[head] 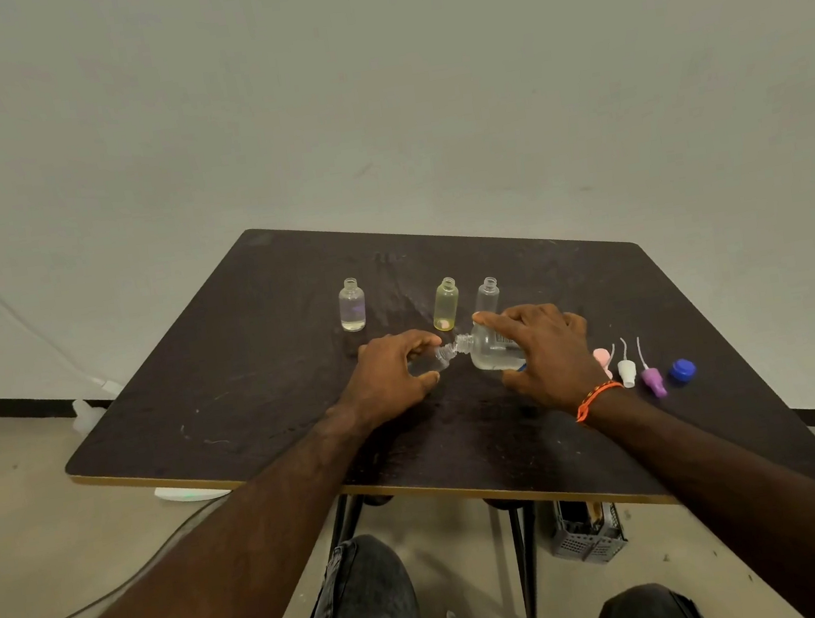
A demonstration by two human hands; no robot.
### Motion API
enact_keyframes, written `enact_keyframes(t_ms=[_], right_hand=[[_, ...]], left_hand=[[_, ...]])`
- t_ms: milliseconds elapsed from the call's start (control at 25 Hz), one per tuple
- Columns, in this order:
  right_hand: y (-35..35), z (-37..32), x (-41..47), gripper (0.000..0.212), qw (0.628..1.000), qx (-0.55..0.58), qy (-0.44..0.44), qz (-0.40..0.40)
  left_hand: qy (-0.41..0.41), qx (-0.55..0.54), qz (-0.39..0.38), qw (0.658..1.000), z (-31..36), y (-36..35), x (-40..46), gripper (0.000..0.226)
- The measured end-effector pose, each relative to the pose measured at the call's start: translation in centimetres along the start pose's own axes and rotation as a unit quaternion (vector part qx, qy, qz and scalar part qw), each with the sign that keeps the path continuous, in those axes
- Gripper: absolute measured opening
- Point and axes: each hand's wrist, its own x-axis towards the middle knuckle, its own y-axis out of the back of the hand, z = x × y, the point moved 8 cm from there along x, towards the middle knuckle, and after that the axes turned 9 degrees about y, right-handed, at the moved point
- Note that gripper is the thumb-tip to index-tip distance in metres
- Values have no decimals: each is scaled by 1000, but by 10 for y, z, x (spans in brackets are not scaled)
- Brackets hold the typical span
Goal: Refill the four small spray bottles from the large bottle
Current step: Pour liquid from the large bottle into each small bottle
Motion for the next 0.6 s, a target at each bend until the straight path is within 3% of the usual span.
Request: enact_keyframes(t_ms=[600], right_hand=[[5,-1,4,80,1000,-14,1,-12]], left_hand=[[10,-4,-7,1000,0,1,0,53]])
